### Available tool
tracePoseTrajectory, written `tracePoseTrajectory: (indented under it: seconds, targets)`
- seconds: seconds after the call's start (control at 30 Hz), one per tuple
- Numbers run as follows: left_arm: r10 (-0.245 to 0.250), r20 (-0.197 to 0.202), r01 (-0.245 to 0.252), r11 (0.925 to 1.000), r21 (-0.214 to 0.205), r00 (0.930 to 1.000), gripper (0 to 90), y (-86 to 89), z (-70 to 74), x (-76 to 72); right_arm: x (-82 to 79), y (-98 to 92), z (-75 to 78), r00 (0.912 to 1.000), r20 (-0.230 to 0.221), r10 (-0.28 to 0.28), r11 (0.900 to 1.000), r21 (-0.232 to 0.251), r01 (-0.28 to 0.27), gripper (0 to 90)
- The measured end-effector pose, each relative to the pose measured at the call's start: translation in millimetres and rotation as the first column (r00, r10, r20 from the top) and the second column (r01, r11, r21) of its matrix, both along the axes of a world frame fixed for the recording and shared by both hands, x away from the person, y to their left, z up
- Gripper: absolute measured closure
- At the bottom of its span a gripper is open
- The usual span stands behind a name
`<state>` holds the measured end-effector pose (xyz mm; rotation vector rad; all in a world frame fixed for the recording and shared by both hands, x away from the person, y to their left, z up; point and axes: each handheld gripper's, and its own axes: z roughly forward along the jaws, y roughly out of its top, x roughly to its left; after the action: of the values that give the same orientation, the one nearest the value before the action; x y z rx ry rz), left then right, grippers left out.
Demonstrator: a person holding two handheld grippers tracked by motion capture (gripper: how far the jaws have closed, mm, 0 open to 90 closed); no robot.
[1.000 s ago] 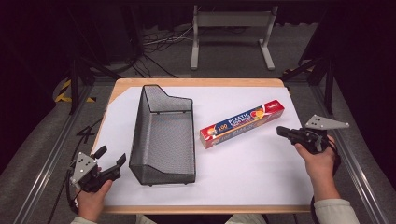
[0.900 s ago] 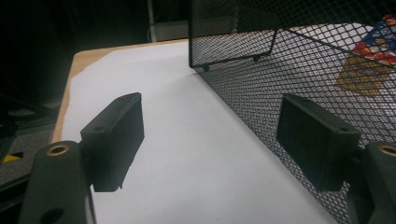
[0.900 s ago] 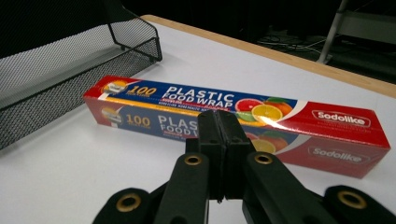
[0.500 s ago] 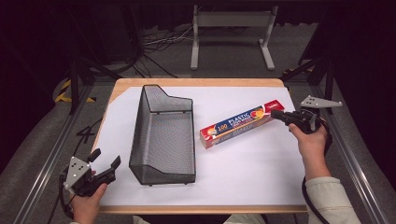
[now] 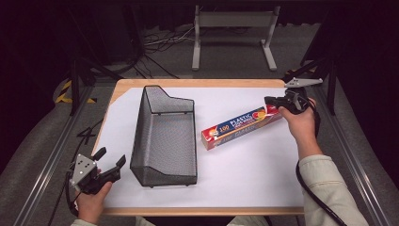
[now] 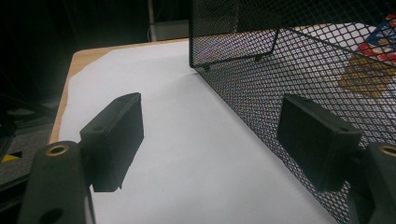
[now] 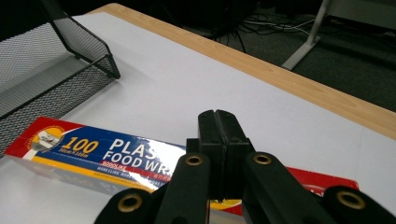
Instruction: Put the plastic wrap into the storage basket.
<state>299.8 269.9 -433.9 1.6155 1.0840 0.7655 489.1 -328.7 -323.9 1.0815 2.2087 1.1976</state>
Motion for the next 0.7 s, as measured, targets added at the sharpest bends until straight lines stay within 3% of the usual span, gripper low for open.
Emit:
tracePoseTrajectory:
  seconds: [0.17, 0.33, 0.7]
  targets:
    - [0.004, -0.002, -0.004, 1.0000, -0.005, 1.0000, 23.6, 1.6, 0.5, -0.4, 15.2, 5.6, 1.1, 0.9988, -0.031, -0.038, 0.9984, -0.042, 0.037, 90.0]
    - [0.011, -0.001, -0.011, 0.9999, -0.002, 0.9999, 23.6, 2.5, 0.3, -2.0, 35.8, 14.4, 0.5, 0.9955, -0.065, -0.069, 0.9906, -0.123, 0.060, 90.0]
    - [0.012, -0.013, -0.012, 0.9999, -0.007, 0.9998, 23.6, 0.8, -1.7, -2.5, 63.8, 18.8, -12.6, 0.9842, -0.141, -0.107, 0.9800, -0.182, 0.080, 90.0]
